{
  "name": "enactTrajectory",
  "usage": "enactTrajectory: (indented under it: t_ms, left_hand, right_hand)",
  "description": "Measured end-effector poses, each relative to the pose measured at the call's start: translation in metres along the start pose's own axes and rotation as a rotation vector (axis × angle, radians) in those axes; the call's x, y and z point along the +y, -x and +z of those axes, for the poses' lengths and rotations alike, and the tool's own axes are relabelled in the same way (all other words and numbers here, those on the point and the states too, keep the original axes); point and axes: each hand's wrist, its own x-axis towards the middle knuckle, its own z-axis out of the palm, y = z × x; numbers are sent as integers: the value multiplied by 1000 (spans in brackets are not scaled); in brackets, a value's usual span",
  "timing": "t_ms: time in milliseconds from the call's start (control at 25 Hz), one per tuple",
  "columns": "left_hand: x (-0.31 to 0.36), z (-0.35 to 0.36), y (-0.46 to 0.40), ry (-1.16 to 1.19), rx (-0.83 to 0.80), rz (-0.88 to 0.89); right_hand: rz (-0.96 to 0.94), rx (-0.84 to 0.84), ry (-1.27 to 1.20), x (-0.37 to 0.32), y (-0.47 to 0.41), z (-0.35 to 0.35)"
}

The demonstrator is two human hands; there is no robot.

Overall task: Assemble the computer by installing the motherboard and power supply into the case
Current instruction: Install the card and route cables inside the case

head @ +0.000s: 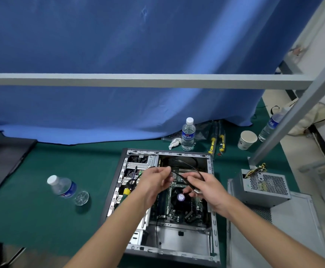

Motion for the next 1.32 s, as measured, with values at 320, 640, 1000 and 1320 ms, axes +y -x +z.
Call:
enactTrajectory:
  t_ms: [320,640,1000,1320]
  left_hand:
    - [-21,13,-3,-227,164,237]
    - [-26,-11,-31,-875,383,381]
    - [0,-52,-69,-885,269,463]
    - [8,-134,-122,-1056,517,364]
  right_hand:
    - [-265,43,551,0,12,-29]
    - [-324,-91,367,-11,-1,-21]
    - [-249,-6,426,-14,-49,-15]
    - [-148,-28,575,1,-95,-1]
